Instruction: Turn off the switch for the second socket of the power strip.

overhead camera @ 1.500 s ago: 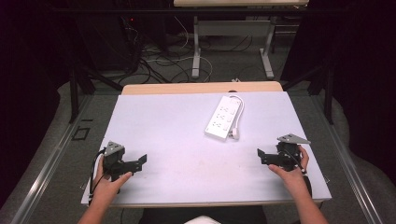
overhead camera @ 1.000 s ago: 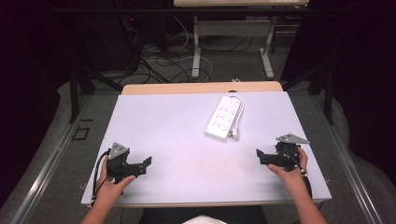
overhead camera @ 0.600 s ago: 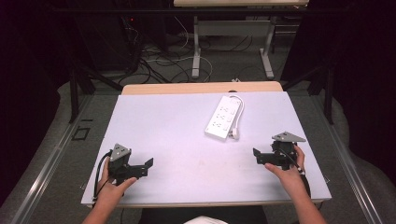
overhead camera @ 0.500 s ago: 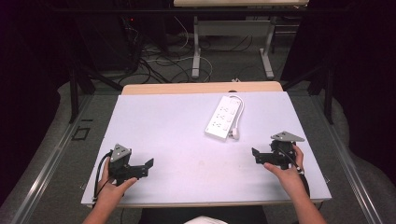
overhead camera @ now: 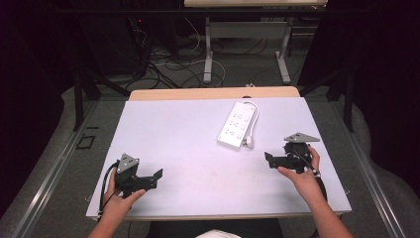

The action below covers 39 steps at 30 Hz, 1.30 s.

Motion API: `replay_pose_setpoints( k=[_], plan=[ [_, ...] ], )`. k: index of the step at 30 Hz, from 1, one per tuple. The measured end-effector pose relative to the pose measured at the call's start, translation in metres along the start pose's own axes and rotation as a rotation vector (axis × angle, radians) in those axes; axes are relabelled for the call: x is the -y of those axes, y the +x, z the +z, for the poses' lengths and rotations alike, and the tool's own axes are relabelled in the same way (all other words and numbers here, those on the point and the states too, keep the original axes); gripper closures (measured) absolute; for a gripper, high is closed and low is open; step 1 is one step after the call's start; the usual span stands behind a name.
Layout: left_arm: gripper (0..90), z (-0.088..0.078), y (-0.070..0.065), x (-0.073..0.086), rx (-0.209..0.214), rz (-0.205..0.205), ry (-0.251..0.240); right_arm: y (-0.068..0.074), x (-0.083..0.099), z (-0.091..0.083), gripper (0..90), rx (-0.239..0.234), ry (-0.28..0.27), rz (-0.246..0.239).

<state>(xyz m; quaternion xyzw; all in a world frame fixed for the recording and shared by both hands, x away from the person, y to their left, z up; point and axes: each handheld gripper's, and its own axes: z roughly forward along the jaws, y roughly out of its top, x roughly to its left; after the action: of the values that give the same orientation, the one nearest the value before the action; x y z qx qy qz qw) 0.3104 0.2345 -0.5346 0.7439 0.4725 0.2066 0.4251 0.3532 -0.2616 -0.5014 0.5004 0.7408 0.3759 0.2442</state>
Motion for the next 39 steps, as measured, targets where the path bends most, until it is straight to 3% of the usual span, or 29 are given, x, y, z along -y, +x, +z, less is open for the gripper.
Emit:
replay_pose_setpoints(
  k=[25,39],
  plan=[
    [1.5,-0.001,0.000,0.001,-0.002,0.004,0.000,0.004,-0.047,0.003,13.8,0.007,0.079,-0.142],
    [1.6,0.000,0.000,0.001,0.000,0.006,0.001,0.005,-0.063,0.014,15.9,-0.014,0.121,-0.162]
  ],
)
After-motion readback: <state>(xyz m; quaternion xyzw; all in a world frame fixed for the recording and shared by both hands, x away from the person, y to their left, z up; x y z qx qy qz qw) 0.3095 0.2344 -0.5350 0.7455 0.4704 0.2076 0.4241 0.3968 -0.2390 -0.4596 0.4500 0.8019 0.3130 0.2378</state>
